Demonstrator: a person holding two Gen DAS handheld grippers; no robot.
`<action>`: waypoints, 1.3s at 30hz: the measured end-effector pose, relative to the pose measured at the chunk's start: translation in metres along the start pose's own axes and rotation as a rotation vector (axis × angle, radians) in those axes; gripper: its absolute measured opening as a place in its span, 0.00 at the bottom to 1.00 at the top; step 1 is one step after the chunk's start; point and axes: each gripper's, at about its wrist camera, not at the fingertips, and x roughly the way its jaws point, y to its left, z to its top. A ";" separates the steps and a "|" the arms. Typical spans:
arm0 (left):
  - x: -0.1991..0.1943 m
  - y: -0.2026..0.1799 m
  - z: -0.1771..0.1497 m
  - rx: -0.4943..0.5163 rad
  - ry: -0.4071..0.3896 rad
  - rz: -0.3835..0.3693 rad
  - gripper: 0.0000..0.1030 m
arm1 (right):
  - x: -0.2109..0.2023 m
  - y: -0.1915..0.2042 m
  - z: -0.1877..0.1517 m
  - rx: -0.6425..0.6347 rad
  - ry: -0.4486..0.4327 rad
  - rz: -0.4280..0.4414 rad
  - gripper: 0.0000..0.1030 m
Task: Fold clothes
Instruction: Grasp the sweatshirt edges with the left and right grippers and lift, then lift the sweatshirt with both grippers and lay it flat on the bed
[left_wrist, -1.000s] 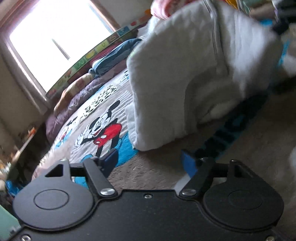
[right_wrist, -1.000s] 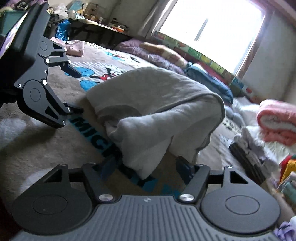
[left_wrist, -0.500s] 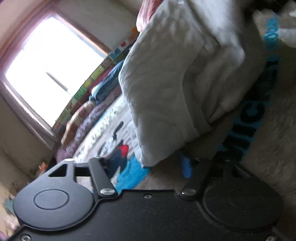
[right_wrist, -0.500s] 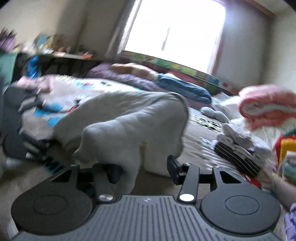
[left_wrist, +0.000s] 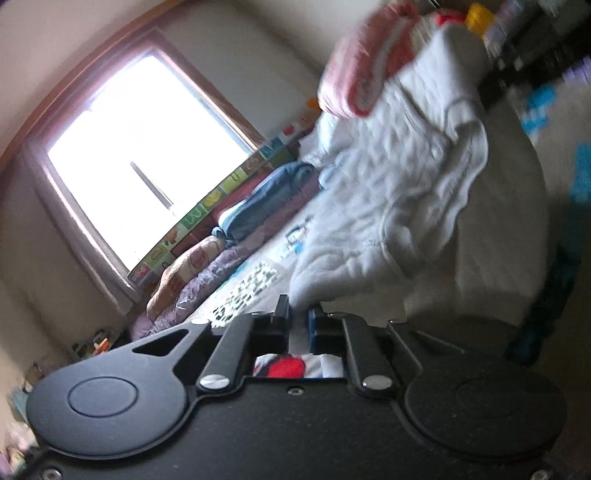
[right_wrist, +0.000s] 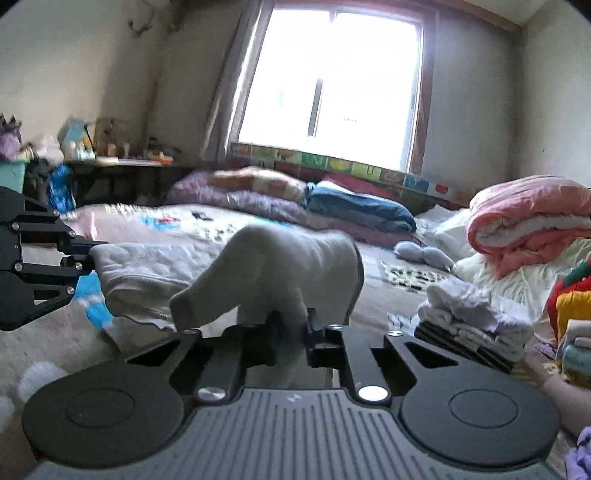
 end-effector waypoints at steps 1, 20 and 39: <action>-0.003 0.004 0.007 -0.020 -0.006 0.004 0.07 | -0.004 -0.003 0.004 0.006 -0.014 0.002 0.11; -0.087 0.056 0.111 -0.166 -0.176 0.162 0.06 | -0.103 -0.054 0.080 -0.013 -0.259 0.014 0.09; -0.194 0.041 0.111 -0.236 -0.140 0.126 0.06 | -0.197 -0.049 0.065 0.034 -0.245 0.186 0.09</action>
